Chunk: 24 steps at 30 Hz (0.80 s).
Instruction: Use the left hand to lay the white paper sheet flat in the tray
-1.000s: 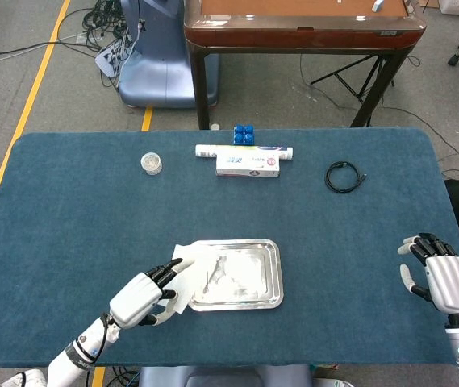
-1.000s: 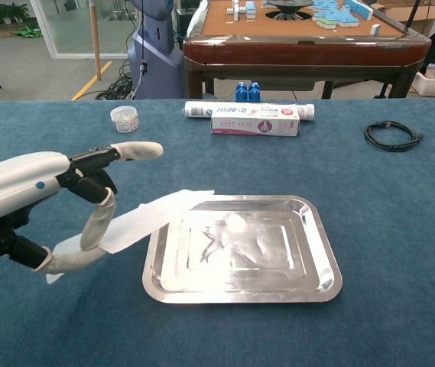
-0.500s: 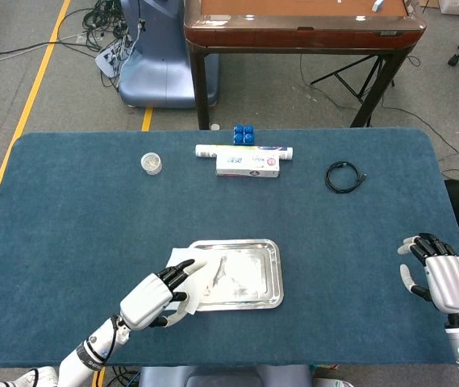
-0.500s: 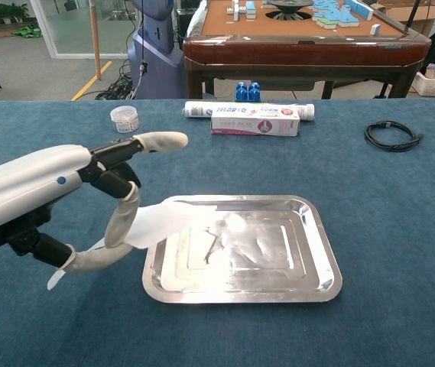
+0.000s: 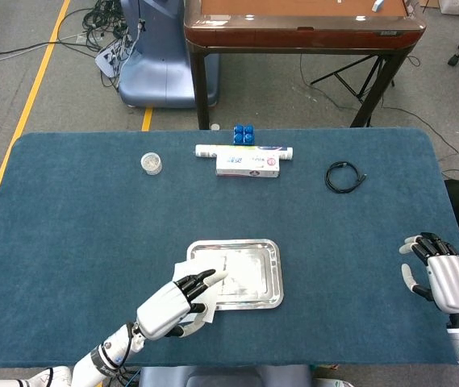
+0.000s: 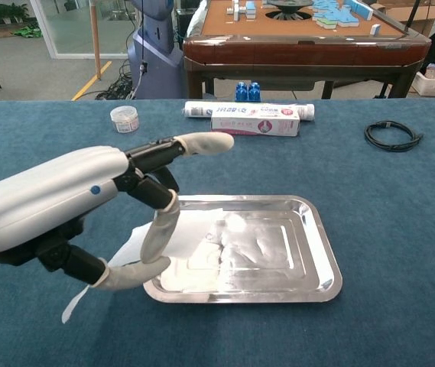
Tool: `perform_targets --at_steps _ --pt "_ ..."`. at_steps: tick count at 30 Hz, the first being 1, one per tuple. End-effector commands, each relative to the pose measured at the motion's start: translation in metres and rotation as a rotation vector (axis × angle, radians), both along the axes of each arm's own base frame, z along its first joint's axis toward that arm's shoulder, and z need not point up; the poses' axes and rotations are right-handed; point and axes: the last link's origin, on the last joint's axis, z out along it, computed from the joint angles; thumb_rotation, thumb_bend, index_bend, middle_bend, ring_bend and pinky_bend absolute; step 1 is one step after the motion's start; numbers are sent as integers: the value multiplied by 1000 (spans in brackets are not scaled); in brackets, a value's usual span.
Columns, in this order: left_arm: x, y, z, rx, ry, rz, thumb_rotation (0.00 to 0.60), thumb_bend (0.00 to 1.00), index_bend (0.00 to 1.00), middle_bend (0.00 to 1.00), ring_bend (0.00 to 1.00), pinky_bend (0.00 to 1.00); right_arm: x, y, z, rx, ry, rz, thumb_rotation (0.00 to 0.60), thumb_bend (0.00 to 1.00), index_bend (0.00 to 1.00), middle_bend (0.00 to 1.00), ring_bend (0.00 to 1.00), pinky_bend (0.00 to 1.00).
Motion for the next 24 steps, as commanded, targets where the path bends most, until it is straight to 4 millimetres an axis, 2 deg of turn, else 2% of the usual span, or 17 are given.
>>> perform_targets --at_steps 1,13,18,24 --pt "4 -3 -3 -9 -3 -14 600 738 680 33 0 239 0 0 0 -1 0 0 600 451 414 334 193 289" --pt "19 -10 -16 -29 -7 -52 600 739 682 33 0 239 0 0 1 -3 -3 -1 600 451 414 334 193 289" --pt "23 1 -21 -14 21 18 600 738 684 33 0 239 -1 0 2 -4 -6 -2 600 451 414 334 193 289" --pt "21 20 -15 17 21 70 600 739 685 33 0 239 -2 -1 3 -6 -9 -6 600 451 414 334 193 289"
